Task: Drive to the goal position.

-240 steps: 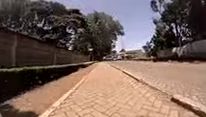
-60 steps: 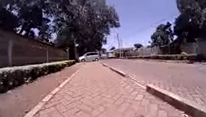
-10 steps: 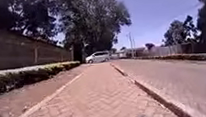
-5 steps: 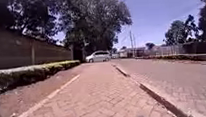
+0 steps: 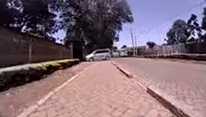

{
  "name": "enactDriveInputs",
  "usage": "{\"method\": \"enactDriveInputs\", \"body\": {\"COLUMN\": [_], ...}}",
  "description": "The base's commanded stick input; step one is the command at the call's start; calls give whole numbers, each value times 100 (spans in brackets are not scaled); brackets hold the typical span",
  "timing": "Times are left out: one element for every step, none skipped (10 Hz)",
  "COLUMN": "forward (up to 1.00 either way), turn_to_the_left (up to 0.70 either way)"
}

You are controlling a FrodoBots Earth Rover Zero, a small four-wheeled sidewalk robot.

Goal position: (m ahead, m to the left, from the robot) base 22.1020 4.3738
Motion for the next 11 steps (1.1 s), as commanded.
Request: {"method": "enactDriveInputs", "body": {"forward": [70,70,70,70,70,70,70,70,70,70,70], "turn_to_the_left": [0,0,0,0,0,0,0,0,0,0,0]}}
